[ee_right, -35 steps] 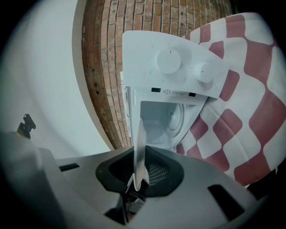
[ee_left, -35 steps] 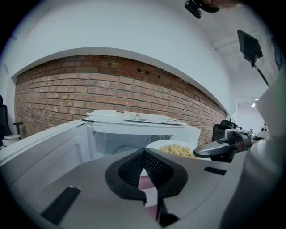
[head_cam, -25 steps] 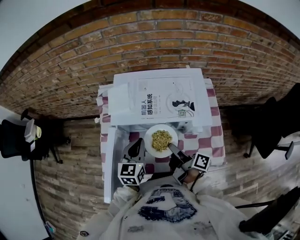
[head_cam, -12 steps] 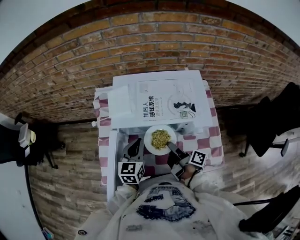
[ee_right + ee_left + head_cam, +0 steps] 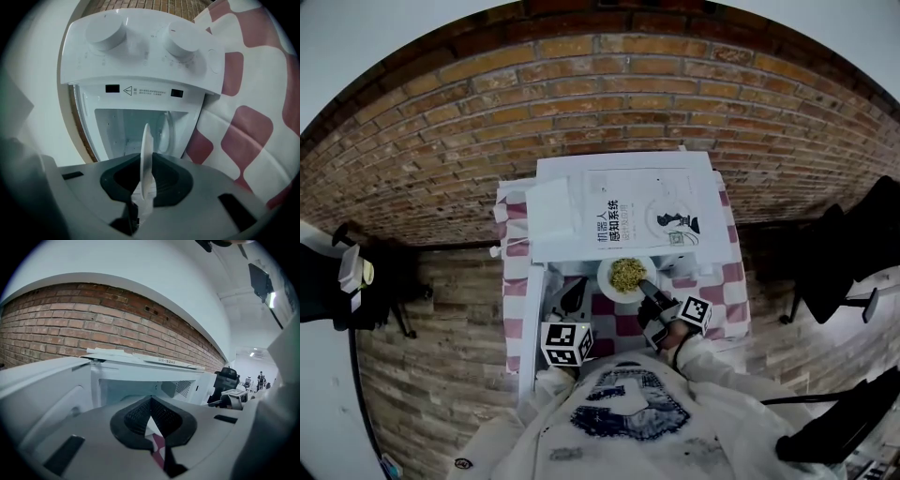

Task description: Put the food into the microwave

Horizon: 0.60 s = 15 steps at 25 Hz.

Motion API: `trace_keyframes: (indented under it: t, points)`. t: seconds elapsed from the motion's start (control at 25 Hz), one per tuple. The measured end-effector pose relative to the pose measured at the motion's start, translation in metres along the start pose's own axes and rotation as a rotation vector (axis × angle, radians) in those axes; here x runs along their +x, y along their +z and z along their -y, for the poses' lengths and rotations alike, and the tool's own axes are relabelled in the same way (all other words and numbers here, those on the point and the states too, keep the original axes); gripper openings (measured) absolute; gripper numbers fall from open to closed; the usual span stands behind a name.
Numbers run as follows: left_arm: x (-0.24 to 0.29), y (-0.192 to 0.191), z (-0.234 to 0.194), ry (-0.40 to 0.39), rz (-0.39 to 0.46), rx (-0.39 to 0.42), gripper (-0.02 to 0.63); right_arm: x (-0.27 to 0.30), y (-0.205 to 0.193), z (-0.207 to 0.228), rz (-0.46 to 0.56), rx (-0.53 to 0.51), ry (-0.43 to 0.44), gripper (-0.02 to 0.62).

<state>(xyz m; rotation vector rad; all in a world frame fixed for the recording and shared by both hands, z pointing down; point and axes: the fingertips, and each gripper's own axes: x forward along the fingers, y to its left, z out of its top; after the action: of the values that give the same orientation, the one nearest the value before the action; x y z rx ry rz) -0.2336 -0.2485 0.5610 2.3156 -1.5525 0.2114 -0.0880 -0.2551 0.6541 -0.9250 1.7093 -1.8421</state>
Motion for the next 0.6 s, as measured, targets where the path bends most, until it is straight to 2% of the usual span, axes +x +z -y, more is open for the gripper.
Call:
trace_keyframes:
  t: [0.6]
  points:
    - [0.012, -0.001, -0.002, -0.014, -0.02, 0.018, 0.008, 0.033, 0.018, 0.034, 0.009, 0.047, -0.043, 0.057]
